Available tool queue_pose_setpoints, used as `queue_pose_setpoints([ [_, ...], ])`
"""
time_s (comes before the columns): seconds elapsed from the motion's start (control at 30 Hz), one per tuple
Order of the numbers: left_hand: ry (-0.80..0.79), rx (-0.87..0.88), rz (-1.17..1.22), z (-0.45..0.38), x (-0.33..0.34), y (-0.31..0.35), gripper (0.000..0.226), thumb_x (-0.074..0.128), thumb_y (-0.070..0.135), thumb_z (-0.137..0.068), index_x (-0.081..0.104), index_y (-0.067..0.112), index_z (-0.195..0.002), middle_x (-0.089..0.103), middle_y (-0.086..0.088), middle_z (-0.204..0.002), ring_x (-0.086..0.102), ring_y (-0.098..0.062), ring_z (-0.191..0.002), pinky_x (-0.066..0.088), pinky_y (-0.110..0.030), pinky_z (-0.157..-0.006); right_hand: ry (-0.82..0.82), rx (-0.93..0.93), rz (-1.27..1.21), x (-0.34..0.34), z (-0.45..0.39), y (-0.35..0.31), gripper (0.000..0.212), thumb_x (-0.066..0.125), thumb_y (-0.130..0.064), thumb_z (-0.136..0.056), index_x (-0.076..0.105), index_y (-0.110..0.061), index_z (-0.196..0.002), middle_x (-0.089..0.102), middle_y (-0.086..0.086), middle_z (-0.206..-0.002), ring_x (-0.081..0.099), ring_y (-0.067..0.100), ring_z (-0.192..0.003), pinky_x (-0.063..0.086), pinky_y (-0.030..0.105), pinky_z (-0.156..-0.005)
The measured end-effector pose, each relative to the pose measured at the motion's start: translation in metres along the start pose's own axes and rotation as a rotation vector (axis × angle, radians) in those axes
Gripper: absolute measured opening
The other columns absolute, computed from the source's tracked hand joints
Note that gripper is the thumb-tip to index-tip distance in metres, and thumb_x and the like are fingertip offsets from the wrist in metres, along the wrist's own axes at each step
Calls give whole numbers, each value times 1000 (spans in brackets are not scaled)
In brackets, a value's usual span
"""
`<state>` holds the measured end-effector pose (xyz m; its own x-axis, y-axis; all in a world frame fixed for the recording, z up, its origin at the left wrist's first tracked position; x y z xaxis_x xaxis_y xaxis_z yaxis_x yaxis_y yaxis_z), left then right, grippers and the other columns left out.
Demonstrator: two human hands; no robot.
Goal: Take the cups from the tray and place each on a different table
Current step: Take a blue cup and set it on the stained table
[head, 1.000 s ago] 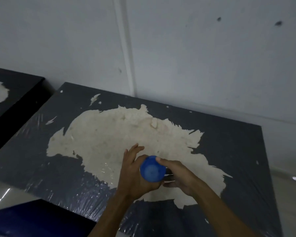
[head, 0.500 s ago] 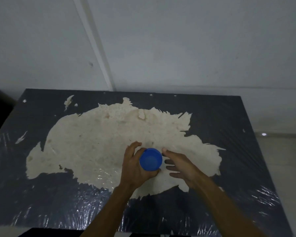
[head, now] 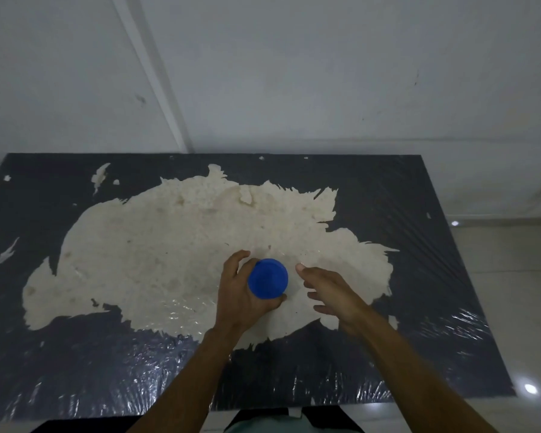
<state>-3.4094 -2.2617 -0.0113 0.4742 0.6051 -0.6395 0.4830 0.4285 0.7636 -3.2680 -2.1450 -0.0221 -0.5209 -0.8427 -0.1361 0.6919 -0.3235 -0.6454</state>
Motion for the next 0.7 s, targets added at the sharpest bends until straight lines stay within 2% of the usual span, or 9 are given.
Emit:
queue_pose_setpoints([
  [0.13, -31, -26, -7, 0, 4, -5, 83, 89, 53, -46, 61, 14, -114, 55, -8, -127, 42, -10, -116, 37, -28, -98, 10, -1, -5, -3, 1, 0, 67, 53, -61, -87, 43, -22, -141, 44, 2, -147, 46, 23, -129, 42, 34, -95],
  [0.2, -50, -34, -30, 1, 8, -8, 85, 88, 54, -47, 59, 13, -116, 57, -8, -125, 45, -13, -116, 34, -25, -99, 20, -12, -3, -5, 2, -1, 67, 53, -61, -88, 43, -22, -141, 45, 2, -147, 48, 22, -126, 42, 34, -94],
  [0.3, -54, -48, -37, 3, 10, -10, 90, 88, 54, -47, 56, 11, -119, 57, -8, -123, 50, -21, -114, 38, -30, -99, 36, -25, -4, -7, 5, -3, 65, 53, -61, -88, 44, -23, -140, 47, 1, -145, 49, 17, -114, 42, 32, -91],
  [0.4, -58, -54, -36, 5, 10, -9, 93, 89, 54, -47, 53, 11, -121, 56, -8, -122, 51, -24, -113, 44, -38, -99, 46, -31, -19, -11, 7, -3, 64, 54, -61, -87, 45, -23, -138, 49, 0, -140, 49, 17, -111, 43, 33, -91],
  [0.53, -122, -80, -54, 8, 13, -8, 112, 76, 74, -44, 42, 17, -133, 48, -3, -133, 46, -20, -121, 39, -35, -104, 72, -55, -35, -20, 14, -1, 60, 54, -61, -87, 48, -25, -135, 50, -6, -125, 51, 17, -110, 43, 33, -92],
  [0.6, -128, -128, -36, 9, 11, -9, 122, 72, 81, -42, 31, 22, -141, 40, -1, -143, 39, -17, -128, 37, -36, -105, 96, -86, -53, -27, 18, 0, 52, 55, -58, -88, 52, -27, -129, 52, -6, -126, 53, 18, -112, 44, 33, -92],
  [0.7, -93, -110, -13, 9, 2, 2, 117, 63, 86, -49, 25, 29, -143, 35, 1, -147, 35, -13, -129, 35, -32, -101, 158, -168, -92, -47, 31, 1, 39, 58, -53, -87, 58, -29, -118, 57, -5, -129, 54, 20, -118, 46, 38, -101],
])
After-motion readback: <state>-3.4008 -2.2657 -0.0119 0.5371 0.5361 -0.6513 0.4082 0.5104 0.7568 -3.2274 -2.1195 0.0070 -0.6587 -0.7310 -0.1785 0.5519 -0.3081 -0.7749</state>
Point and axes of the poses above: each hand's wrist, its own z-axis away from the middle knuckle, its own x-axis out of the palm, y = z × x, the point moved 9 cm from there along -z, towards the middle knuckle
